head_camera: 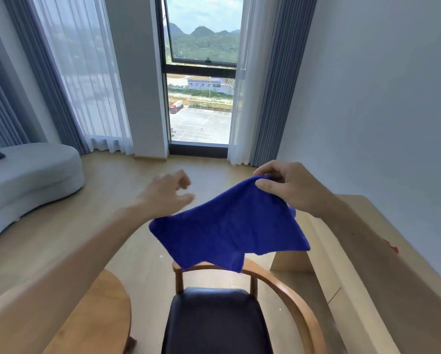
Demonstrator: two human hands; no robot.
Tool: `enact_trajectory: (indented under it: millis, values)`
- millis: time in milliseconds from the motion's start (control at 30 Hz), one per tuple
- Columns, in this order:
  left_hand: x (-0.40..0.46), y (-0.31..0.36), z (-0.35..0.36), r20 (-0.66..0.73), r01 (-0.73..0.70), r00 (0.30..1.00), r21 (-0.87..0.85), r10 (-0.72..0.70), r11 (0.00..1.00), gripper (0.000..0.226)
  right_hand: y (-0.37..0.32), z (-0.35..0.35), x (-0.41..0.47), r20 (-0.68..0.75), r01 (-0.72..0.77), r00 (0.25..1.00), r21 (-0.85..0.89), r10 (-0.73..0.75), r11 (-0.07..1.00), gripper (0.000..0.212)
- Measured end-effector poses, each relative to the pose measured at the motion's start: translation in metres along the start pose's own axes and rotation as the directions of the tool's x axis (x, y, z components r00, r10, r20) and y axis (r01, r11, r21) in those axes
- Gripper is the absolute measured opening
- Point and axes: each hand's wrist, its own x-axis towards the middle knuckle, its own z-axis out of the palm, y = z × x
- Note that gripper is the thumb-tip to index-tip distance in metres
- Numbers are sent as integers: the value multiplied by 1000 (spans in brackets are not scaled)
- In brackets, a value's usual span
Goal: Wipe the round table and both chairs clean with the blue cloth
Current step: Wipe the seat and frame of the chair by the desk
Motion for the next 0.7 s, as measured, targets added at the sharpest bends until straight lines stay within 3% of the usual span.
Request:
enact_trajectory:
  millis: [67,167,267,400,700]
  values:
    - [2,44,5,102,-148,978,-275,182,950,42,-6,12,8,59,11,998,-4,-11,1000,13]
    - [2,78,8,143,-133,962,-498,232,857,30,-9,21,10,53,1,999,99,-6,995,15]
    - [3,83,7,93,-125,975,-517,200,847,19,-4,12,1,50,-61,997,240,50,969,26]
    - [3,91,12,109,-119,969,-576,220,809,17,9,7,-18,379,-167,917,74,127,983,34]
    - [5,81,4,201,-69,944,-652,261,755,16,25,-18,-38,360,-169,921,23,149,985,20]
